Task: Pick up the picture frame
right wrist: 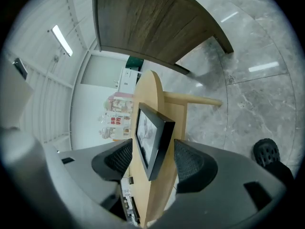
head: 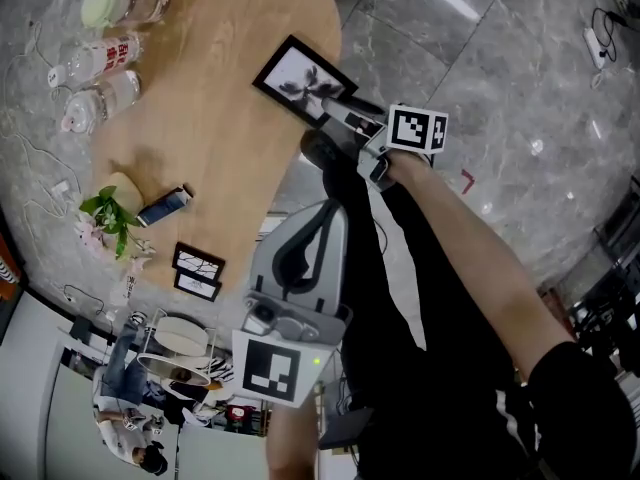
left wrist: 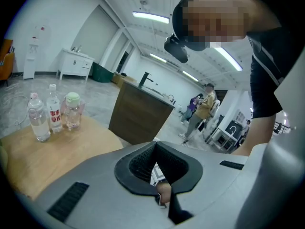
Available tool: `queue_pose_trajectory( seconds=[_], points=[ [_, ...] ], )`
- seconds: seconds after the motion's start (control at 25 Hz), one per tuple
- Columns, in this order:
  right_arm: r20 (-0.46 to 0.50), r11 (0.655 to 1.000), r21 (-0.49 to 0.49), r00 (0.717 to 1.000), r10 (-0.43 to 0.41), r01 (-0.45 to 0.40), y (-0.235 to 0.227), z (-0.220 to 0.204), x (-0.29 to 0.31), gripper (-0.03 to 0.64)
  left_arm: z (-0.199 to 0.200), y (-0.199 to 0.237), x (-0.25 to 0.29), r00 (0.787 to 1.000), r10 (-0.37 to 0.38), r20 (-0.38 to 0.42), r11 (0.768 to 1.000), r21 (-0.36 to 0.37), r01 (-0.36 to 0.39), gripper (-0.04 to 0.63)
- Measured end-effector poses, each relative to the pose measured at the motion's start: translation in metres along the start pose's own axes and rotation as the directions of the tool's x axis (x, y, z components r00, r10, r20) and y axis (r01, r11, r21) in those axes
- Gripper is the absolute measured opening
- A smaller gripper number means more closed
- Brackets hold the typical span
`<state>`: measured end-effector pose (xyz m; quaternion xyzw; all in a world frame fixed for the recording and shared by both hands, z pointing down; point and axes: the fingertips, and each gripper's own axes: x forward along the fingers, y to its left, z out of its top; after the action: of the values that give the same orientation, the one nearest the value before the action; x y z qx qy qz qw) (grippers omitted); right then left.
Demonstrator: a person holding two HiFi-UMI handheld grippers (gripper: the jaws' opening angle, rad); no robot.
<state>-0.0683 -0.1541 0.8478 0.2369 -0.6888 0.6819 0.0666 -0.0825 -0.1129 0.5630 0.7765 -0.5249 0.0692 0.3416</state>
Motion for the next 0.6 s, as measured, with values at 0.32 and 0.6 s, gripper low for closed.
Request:
queue_pose_trajectory(
  seconds=[0.32, 0.6],
  points=[
    [0.041, 0.998, 0.063, 0.999, -0.008, 0.005, -0.013, 0.006, 0.009, 0.232, -0.005, 0.01, 0.003, 1.0, 0.002, -0.015, 1.0, -0.005, -0.002, 0.012],
    [0.07, 0.994, 0.107, 0.997, -0.034, 0.026, -0.013, 0.008, 0.003, 0.098, -0.009, 0.012, 0.002, 1.0, 0.017, -0.01, 0.998, -0.059, -0.017, 0.012]
  ],
)
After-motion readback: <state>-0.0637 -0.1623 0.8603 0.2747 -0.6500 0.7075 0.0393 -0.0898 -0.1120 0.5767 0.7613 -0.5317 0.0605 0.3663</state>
